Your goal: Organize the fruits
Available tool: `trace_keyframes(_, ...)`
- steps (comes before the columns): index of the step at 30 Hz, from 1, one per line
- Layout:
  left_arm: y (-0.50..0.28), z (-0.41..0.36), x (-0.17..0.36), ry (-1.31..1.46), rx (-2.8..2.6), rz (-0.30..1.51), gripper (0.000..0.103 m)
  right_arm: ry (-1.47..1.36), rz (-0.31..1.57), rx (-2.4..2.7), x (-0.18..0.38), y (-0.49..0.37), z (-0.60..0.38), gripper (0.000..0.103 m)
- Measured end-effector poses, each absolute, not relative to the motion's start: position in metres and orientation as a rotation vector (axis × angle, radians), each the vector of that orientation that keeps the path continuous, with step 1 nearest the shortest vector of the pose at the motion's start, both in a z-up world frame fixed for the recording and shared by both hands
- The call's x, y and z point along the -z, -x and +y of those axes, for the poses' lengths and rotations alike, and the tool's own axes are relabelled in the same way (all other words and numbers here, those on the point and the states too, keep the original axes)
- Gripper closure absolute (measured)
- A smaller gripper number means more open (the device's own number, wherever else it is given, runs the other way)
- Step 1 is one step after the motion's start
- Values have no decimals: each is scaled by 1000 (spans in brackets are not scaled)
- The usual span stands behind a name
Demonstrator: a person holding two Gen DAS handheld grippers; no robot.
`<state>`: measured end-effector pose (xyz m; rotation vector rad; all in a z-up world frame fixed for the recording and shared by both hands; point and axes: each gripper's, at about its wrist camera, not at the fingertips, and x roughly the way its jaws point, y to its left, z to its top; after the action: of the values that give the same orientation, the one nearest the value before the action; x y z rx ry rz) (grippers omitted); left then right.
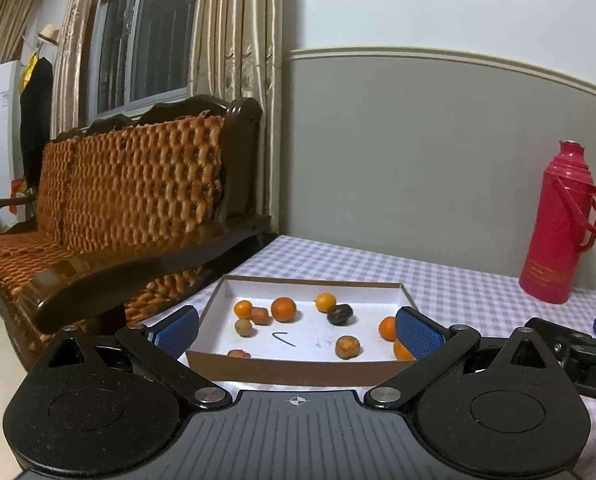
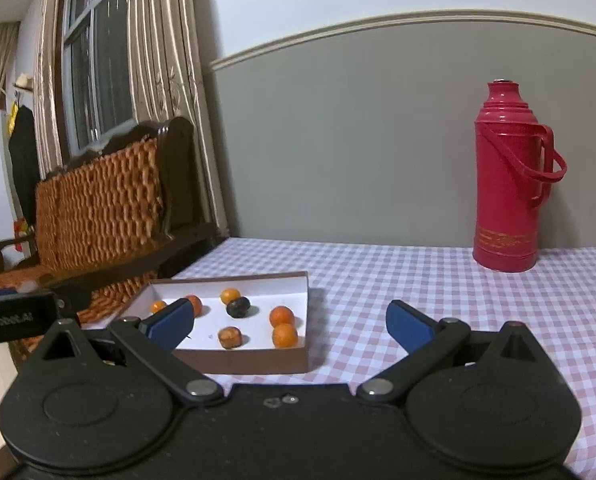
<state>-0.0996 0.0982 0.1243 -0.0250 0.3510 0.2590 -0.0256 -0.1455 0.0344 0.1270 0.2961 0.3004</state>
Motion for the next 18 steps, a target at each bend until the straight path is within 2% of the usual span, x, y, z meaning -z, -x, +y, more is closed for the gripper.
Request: trace_keyframes(18, 98, 93, -116, 15, -249, 371, 0, -138, 302, -272, -30, 26, -146, 6)
